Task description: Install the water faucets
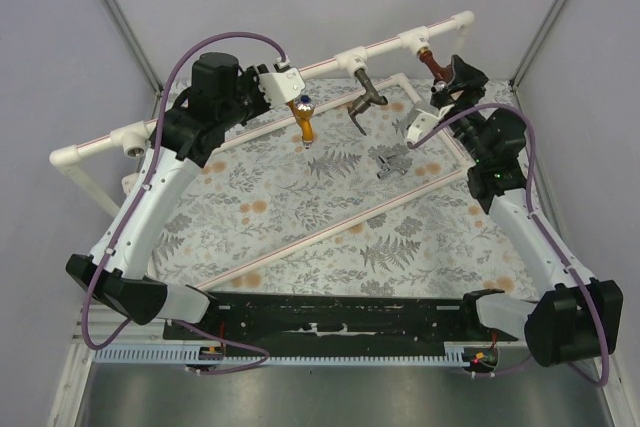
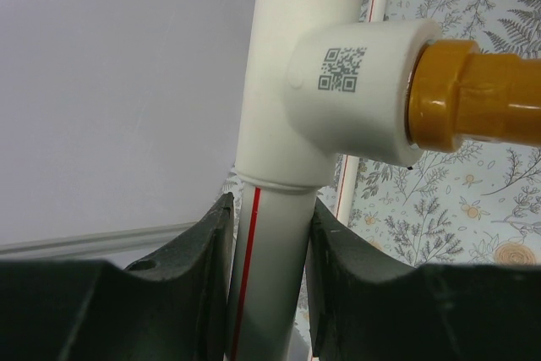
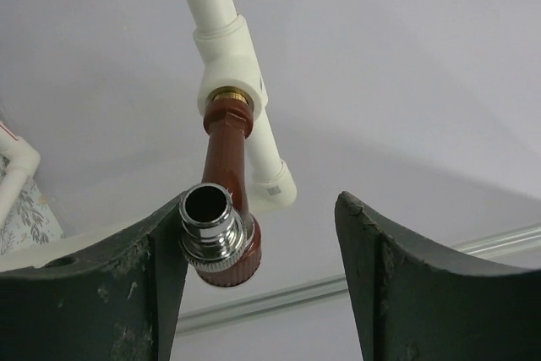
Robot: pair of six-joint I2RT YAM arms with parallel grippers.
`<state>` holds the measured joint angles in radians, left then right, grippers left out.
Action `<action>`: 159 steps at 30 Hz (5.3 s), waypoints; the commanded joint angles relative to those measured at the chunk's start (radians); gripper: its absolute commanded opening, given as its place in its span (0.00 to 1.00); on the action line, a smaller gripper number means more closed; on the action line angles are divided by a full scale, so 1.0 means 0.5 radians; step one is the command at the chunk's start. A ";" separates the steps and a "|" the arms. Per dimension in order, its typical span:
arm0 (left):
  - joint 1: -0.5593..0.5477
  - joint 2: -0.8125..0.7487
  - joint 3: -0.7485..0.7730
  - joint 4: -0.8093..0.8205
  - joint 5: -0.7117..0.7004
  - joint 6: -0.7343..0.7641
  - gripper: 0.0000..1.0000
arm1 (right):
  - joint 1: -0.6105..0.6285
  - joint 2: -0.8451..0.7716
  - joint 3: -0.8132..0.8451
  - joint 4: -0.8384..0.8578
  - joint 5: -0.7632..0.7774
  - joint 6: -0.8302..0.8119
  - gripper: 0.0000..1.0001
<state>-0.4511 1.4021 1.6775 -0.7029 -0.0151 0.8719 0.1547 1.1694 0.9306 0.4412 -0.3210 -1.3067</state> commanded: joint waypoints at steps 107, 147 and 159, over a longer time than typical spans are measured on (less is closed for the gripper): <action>-0.061 -0.025 -0.149 -0.076 0.248 -0.403 0.02 | 0.182 0.100 0.507 -0.843 0.430 -0.586 0.80; -0.061 -0.061 -0.174 -0.064 0.233 -0.378 0.02 | -0.131 0.453 0.118 0.663 0.740 5.740 0.63; -0.061 -0.043 -0.158 -0.091 0.226 -0.372 0.02 | -0.447 -0.093 -0.150 0.300 0.342 4.543 0.83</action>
<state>-0.4500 1.3811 1.6184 -0.6151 -0.0055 0.8742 -0.0425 1.2491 0.8360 0.6952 -0.0689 1.3334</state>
